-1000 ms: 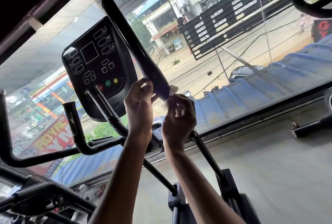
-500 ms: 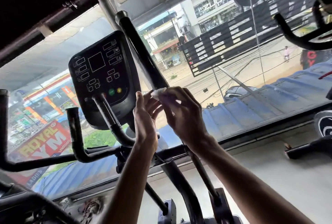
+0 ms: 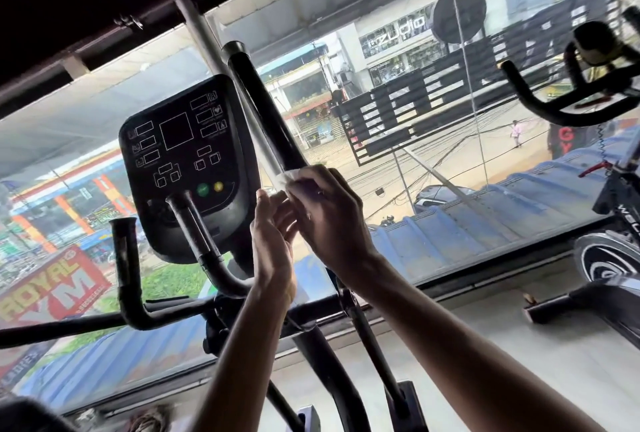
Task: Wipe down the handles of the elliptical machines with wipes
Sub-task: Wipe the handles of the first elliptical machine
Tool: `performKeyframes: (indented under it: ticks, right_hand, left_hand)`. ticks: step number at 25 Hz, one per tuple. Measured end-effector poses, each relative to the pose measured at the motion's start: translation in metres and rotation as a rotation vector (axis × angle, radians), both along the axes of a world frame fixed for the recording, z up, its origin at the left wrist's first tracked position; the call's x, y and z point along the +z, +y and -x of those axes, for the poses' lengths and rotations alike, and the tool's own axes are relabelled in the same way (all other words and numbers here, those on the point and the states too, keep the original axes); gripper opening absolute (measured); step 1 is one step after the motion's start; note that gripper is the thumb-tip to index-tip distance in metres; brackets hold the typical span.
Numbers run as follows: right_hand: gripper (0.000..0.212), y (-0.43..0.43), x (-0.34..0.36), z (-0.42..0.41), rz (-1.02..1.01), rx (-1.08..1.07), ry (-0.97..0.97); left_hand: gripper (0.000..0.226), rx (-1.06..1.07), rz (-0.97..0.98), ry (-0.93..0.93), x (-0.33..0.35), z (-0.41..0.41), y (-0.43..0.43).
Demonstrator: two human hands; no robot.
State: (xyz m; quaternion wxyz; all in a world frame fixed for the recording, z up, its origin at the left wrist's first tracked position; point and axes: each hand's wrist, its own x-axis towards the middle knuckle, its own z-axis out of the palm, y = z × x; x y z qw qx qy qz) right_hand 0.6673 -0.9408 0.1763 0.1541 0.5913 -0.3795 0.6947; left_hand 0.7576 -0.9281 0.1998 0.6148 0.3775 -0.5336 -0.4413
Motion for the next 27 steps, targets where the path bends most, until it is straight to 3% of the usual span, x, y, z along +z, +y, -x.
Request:
performKeyframes:
  ticks: [7,15,20,24,27]
  right_hand:
    - [0.024,0.008,-0.053,-0.008,0.085,0.004,-0.137]
    - [0.011,-0.003,-0.076,-0.036,0.062,0.055,-0.411]
    - [0.010,-0.020,-0.092,-0.050,-0.301,0.364,-1.083]
    - [0.006,-0.015,-0.085,-0.059,-0.283,0.455,-1.262]
    - [0.006,-0.026,-0.090,-0.058,-0.445,0.497,-1.399]
  left_hand:
    - [0.045,-0.028,0.001,0.038,-0.002,-0.005,0.001]
    - [0.040,-0.026,-0.010,0.049,-0.002,-0.003,-0.001]
    - [0.035,-0.006,0.015,-0.004,-0.005,-0.003,-0.001]
    - [0.032,0.046,0.052,-0.047,-0.007,0.001,-0.001]
    - [0.036,0.082,0.088,-0.084,-0.010,0.004,-0.001]
